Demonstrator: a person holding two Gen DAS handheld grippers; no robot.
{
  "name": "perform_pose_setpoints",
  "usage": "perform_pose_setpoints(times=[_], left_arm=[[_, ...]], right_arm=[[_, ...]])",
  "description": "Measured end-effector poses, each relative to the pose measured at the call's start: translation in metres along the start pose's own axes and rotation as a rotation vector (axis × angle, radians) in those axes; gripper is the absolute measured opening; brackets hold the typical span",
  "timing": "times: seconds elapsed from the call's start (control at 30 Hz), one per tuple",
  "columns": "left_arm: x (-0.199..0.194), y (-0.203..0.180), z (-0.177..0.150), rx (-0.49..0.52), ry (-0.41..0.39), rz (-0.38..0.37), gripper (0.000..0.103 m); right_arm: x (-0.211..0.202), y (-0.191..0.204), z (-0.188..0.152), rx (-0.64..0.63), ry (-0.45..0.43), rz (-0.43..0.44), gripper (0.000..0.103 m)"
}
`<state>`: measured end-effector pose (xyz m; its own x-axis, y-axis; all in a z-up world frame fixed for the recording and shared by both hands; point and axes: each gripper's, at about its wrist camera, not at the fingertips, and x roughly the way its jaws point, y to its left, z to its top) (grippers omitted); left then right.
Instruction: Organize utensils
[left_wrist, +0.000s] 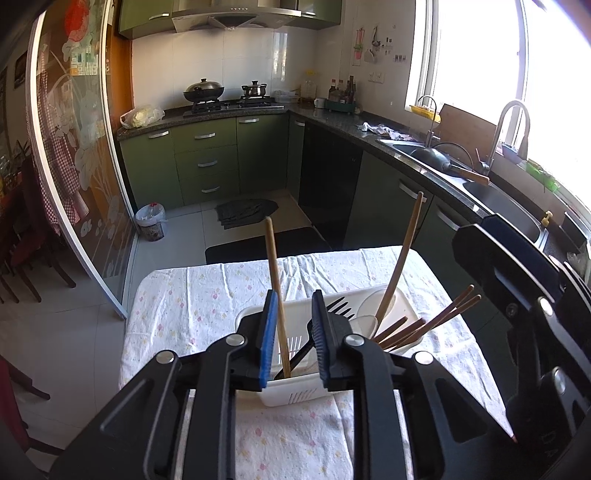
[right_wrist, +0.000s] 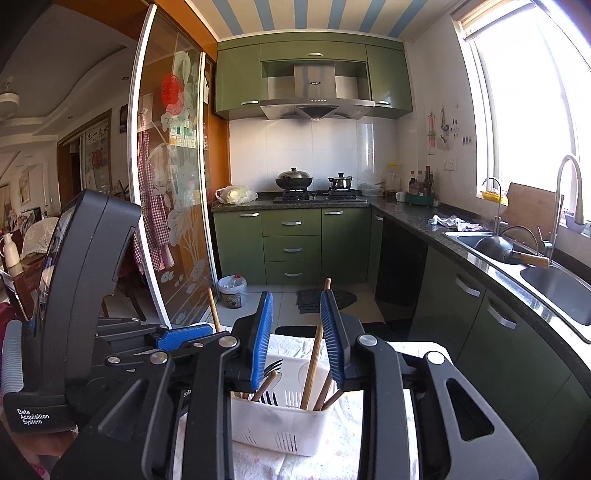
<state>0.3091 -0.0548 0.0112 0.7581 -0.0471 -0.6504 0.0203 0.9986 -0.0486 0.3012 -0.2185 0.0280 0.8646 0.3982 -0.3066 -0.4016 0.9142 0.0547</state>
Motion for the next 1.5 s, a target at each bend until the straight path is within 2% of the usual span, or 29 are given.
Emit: perform_pose_setpoints(times=[0.03,0.1,0.43,0.7,0.83,1.0,1.5], left_arm=[[-0.002,0.000,0.000,0.001,-0.005,0.000,0.028],[-0.007,-0.001,0.000,0.004,-0.019,0.004,0.033],[-0.048,-0.005,-0.010,0.016,-0.081,-0.038,0.053],[-0.105,-0.007,-0.051,0.046,-0.170,-0.063,0.063],[-0.129,-0.003,-0.075,0.029,-0.191,-0.087,0.067],[-0.144,0.000,-0.105,0.026,-0.183,-0.097,0.067],[-0.166,0.006,-0.170,-0.006,-0.177,-0.086,0.071]], right_arm=[[-0.002,-0.001,0.000,0.001,-0.005,-0.002,0.028],[-0.007,-0.003,0.000,0.003,-0.009,-0.007,0.029],[-0.040,-0.011,-0.010,0.023,-0.027,-0.019,0.043],[-0.086,-0.016,-0.027,0.004,-0.027,-0.032,0.057],[-0.111,-0.013,-0.044,-0.019,-0.016,-0.033,0.068],[-0.143,-0.003,-0.066,-0.034,0.002,-0.023,0.075],[-0.200,0.010,-0.111,-0.022,0.066,-0.012,0.088]])
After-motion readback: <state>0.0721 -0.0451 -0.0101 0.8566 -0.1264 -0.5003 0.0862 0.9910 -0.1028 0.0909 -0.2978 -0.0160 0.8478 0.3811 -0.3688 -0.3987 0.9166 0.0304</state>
